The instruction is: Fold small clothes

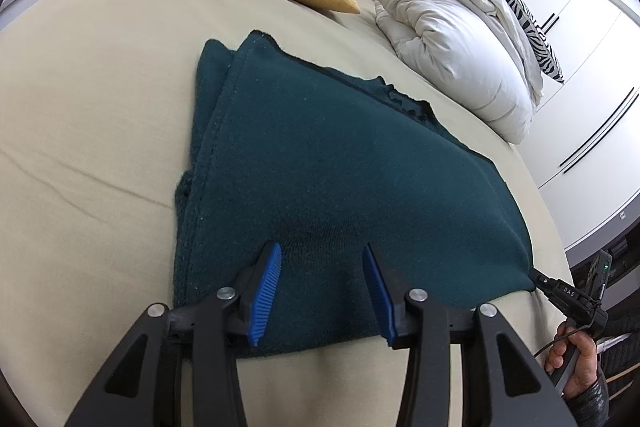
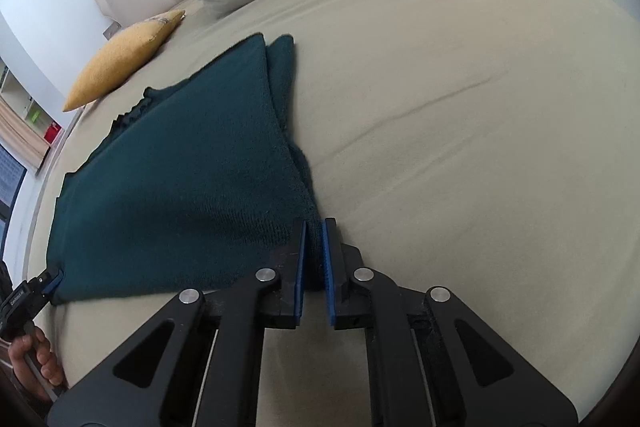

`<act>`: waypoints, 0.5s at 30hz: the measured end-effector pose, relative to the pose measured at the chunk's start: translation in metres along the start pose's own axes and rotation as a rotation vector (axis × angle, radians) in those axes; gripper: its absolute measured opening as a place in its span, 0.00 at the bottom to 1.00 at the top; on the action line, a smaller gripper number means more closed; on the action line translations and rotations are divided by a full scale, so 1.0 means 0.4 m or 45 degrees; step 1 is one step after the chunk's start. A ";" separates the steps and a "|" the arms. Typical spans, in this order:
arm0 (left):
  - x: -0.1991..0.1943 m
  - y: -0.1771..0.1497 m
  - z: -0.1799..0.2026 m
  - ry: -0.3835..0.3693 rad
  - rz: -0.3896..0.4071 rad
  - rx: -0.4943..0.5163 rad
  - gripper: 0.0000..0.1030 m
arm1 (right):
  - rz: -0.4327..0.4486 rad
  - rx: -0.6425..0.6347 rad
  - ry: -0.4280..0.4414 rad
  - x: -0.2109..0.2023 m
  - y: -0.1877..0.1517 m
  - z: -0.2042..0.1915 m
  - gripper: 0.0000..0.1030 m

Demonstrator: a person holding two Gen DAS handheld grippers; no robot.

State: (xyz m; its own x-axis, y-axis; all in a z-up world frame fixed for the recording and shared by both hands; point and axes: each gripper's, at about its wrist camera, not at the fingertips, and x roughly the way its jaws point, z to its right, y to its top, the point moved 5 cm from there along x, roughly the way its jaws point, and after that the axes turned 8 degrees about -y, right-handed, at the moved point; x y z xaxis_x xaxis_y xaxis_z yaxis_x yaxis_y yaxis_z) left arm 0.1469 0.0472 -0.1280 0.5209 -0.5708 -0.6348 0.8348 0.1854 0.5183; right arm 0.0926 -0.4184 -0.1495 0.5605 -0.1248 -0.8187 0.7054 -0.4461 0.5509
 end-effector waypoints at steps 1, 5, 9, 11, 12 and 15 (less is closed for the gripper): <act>-0.010 0.007 0.007 0.004 0.020 0.001 0.52 | 0.034 0.000 -0.060 -0.022 0.009 0.002 0.25; -0.023 0.048 0.033 0.047 0.101 0.072 0.62 | 0.207 0.091 -0.113 -0.118 0.042 -0.014 0.46; 0.021 0.095 0.032 0.066 0.106 0.078 0.63 | 0.180 -0.037 0.261 -0.146 0.050 -0.213 0.46; 0.052 0.109 0.024 0.108 0.082 0.084 0.63 | 0.098 -0.119 0.463 -0.117 0.040 -0.338 0.46; 0.064 0.116 0.017 0.130 0.074 0.087 0.62 | 0.080 -0.132 0.504 -0.103 0.039 -0.373 0.46; 0.080 0.121 -0.014 0.136 0.052 0.097 0.60 | -0.056 -0.175 0.611 0.009 0.029 -0.482 0.45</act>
State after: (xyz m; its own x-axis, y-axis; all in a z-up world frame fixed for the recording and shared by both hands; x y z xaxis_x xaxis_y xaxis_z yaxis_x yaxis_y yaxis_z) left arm 0.2050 0.0424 -0.1265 0.5733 -0.4747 -0.6679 0.7989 0.1430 0.5842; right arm 0.1863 -0.2530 -0.1148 0.6428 0.3273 -0.6926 0.7651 -0.3168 0.5605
